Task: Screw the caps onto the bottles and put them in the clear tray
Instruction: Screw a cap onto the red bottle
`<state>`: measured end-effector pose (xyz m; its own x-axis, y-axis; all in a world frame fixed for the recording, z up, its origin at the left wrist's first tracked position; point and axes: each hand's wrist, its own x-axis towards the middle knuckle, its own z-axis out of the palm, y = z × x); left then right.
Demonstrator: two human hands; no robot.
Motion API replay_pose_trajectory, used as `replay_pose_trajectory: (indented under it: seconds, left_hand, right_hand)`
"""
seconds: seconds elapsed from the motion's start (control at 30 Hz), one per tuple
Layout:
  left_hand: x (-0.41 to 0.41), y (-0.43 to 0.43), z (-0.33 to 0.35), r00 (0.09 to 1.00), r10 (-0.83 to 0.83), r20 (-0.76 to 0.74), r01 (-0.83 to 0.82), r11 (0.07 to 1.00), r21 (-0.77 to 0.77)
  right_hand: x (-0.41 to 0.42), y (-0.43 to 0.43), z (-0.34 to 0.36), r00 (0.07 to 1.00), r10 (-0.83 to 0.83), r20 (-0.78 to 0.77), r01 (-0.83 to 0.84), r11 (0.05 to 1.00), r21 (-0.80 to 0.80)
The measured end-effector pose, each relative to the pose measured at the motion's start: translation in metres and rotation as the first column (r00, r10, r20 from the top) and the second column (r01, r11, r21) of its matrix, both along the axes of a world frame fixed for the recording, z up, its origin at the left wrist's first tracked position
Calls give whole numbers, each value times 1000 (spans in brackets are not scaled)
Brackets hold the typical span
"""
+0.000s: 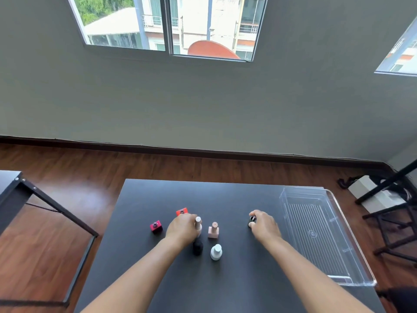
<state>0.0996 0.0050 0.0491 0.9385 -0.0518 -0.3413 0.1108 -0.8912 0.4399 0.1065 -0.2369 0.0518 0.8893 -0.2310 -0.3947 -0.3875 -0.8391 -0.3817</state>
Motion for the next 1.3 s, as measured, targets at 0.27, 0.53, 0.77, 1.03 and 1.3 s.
replay_pose_trajectory:
  seconds: [0.27, 0.53, 0.77, 1.03, 1.3]
  left_hand:
    - [-3, 1, -3, 999, 20, -31, -21, 998, -54]
    - [-11, 7, 2, 996, 87, 9, -84, 983, -164]
    - [-17, 18, 14, 983, 172, 65, -153, 961, -229]
    - [-31, 49, 20, 959, 227, 169, -202, 968, -152]
    - [-14, 63, 6, 958, 140, 252, -172, 979, 110]
  right_hand:
    - [-3, 1, 3, 997, -68, 23, 67, 997, 47]
    - [-9, 14, 19, 980, -50, 195, 12, 981, 193]
    - [-18, 30, 40, 946, -29, 323, -79, 946, 315]
    - [-22, 47, 56, 904, 17, 427, -193, 908, 373]
    - [-20, 69, 69, 891, 87, 445, -290, 864, 412]
